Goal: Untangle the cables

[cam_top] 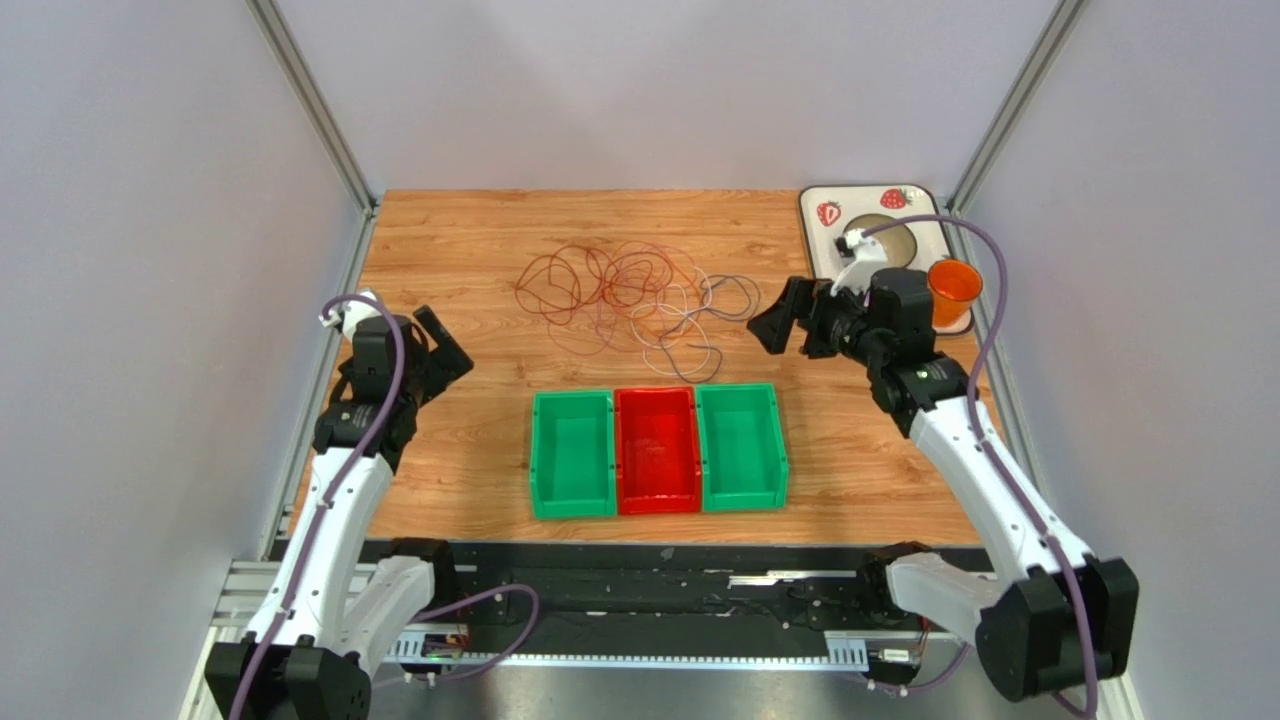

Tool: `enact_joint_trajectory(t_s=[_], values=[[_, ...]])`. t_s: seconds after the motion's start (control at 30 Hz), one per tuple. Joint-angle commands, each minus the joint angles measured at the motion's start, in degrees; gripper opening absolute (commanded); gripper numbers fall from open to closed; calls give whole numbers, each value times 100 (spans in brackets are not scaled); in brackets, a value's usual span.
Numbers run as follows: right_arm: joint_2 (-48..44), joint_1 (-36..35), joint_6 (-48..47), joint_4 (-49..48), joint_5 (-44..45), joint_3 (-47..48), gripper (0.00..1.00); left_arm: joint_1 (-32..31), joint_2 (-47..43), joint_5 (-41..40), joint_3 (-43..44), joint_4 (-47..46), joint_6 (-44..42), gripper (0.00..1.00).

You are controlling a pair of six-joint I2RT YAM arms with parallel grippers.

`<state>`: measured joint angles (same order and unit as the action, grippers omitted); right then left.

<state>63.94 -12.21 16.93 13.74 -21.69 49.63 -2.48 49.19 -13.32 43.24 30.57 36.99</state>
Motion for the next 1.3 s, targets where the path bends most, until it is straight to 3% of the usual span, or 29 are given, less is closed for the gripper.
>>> enact_joint_trajectory(t_s=[0.0,0.1,0.13,0.17,0.23,0.4,0.5,0.6,0.67,0.9,0.97,1.27], values=[[-742,-194,117,270,1393,829,100,28,3,-118,377,221,-17,99],[-1041,-194,783,-116,1983,304,100,28,12,-39,448,195,-8,99],[-1085,-194,1177,-369,2698,-46,100,28,-6,5,448,152,-17,99],[-1112,-168,1625,-781,2810,-711,100,28,-41,49,448,30,-34,99],[-1051,-45,1542,-1188,1973,-989,99,28,-76,216,431,-138,-148,99],[-595,-220,1744,-443,2476,-955,99,28,-392,-152,229,-560,-351,99],[-541,-247,1795,-704,2521,-1234,99,28,-533,-407,219,-465,-88,99],[-576,-273,2007,-1047,2442,-1508,99,28,-341,-155,351,-499,-341,98],[-497,-352,2130,-1127,2292,-1640,98,28,-86,-31,543,-543,-551,97],[-14,-2109,1823,-1031,3836,-1518,94,28,1381,-74,1739,-34,-1045,93],[65,-2277,1726,-1127,3988,-1465,94,28,1926,57,2090,2,-1063,92],[427,-2277,1673,-1074,3953,-1349,94,2,4167,1260,3672,2,-1124,70]])
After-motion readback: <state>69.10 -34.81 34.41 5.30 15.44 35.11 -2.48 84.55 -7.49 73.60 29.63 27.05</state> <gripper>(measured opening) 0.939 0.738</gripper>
